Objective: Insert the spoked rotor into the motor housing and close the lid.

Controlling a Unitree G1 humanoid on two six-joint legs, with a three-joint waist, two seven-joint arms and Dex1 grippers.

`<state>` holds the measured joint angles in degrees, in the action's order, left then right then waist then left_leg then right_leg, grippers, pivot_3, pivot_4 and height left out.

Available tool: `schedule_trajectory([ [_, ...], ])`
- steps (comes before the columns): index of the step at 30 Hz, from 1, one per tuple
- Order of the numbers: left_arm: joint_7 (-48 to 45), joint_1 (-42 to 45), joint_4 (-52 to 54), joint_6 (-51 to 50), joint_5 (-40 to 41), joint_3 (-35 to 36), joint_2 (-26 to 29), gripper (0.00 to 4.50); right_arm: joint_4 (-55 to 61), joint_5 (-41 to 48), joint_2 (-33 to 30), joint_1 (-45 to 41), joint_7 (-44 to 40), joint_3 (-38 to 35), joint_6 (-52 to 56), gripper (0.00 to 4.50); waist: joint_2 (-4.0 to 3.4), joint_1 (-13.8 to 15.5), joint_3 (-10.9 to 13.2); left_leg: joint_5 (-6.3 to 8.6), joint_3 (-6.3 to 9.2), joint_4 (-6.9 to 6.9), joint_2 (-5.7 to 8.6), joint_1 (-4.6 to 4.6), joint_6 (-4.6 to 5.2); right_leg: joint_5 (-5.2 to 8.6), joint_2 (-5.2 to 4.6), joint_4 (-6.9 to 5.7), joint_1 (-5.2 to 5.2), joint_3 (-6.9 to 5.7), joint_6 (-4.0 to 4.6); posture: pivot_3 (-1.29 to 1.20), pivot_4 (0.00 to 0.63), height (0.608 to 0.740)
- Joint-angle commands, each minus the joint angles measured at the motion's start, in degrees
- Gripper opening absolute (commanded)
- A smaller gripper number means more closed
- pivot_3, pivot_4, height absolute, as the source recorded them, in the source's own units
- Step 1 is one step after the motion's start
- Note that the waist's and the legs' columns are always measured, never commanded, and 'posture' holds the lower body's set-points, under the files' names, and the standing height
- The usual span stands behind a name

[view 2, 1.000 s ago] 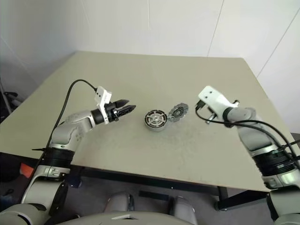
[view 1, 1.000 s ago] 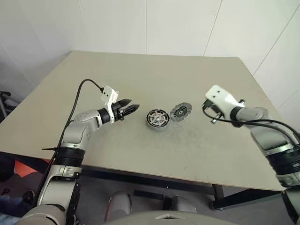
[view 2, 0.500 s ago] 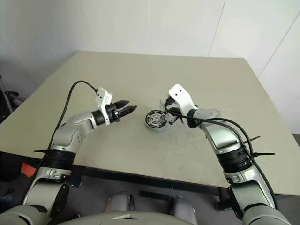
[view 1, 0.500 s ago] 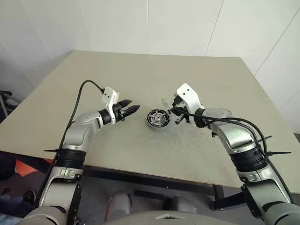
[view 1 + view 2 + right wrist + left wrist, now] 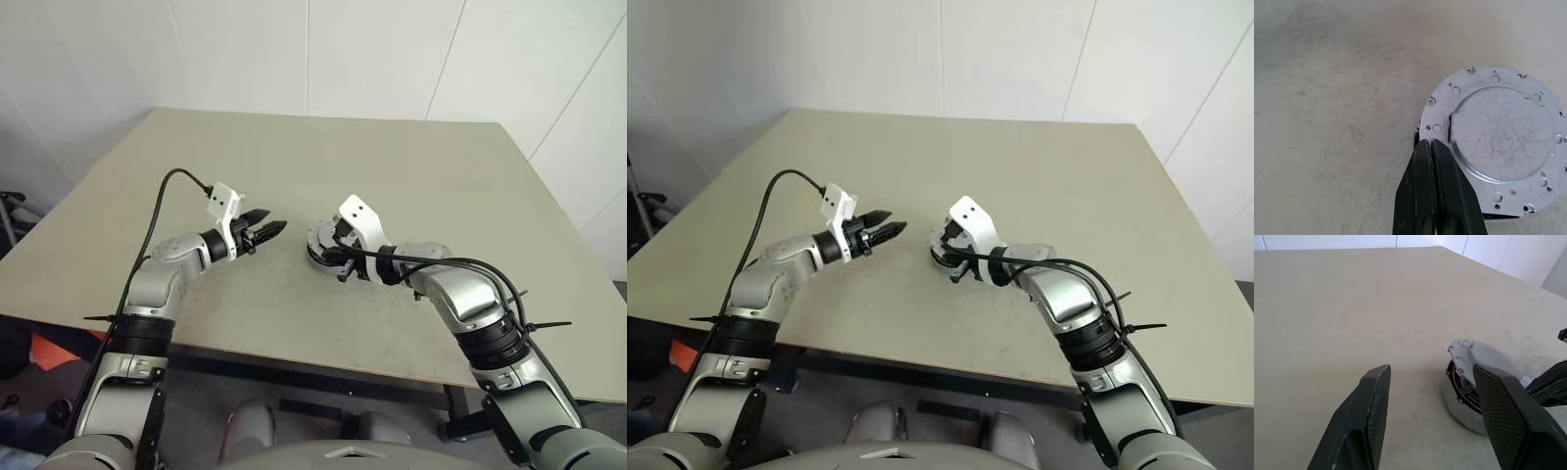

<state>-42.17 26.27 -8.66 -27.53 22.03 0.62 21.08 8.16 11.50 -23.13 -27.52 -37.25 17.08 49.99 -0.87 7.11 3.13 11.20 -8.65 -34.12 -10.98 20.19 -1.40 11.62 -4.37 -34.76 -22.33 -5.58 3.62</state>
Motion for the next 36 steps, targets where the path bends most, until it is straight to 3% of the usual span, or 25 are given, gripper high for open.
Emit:
schedule_trajectory([
  [1,0.08,0.94,2.27,0.13,0.61,1.48,0.8,2.82,2.14,0.71,-1.58,0.14,-1.26,-1.59,-1.57,0.01,0.0,0.08,0.0,0.0,0.0,0.0,0.0,0.0,0.0,0.0,0.0,0.0,0.0,0.0,0.0,0.0,0.0,0.74],
  [10,0.18,1.3,1.38,0.67,0.4,1.51,0.67,2.82,13.27,13.33,-8.04,-4.54,-10.35,-14.0,0.04,0.01,0.01,-0.01,0.01,0.0,-0.01,0.02,0.0,-0.02,0.01,0.01,0.0,0.0,-0.01,0.01,-0.02,0.0,0.0,0.74],
  [13,0.02,1.66,0.91,0.87,0.28,1.1,0.27,2.82,11.53,16.59,-7.37,-7.47,-10.55,-16.5,0.98,0.01,0.01,0.02,0.0,0.0,-0.01,0.04,0.0,-0.05,0.01,0.01,0.01,0.01,0.0,0.01,-0.02,0.0,0.0,0.74],
  [18,-0.15,2.51,-0.02,1.25,-0.14,0.68,-0.28,2.82,-4.42,9.3,-4.34,-10.85,-9.41,-10.1,-7.32,0.01,0.07,-0.04,-0.03,0.0,-0.02,0.01,0.0,-0.14,0.01,0.01,0.0,0.01,0.09,0.01,-0.02,0.0,0.0,0.74],
  [25,-0.02,1.73,1.05,1.16,-0.21,1.17,0.07,2.82,-29.31,3.14,3.76,-18.92,-6.8,-8.56,-17.96,0.01,0.05,-0.31,-0.02,-0.01,-0.01,0.02,0.0,0.12,-0.01,-0.03,0.0,-0.05,-0.15,0.01,0.08,0.0,0.0,0.74],
  [31,1.14,0.05,3.01,0.7,0.06,2.37,0.75,2.82,-30.26,1.88,5.1,-18.55,-9.31,-7.52,-18.3,0.01,0.05,-0.17,-0.02,0.02,0.02,-0.04,0.01,0.91,0.06,-0.25,0.0,-0.04,-0.83,0.01,0.47,0.0,0.0,0.74],
  [36,1.5,-0.36,3.78,0.28,0.47,2.97,0.63,2.82,-29.07,1.21,6.05,-14.62,-9.21,-6.11,-16.31,0.01,0.06,-0.13,-0.02,0.03,0.01,-0.05,0.0,0.84,0.07,-0.25,0.0,-0.06,-0.77,0.0,0.47,0.0,0.0,0.74],
])
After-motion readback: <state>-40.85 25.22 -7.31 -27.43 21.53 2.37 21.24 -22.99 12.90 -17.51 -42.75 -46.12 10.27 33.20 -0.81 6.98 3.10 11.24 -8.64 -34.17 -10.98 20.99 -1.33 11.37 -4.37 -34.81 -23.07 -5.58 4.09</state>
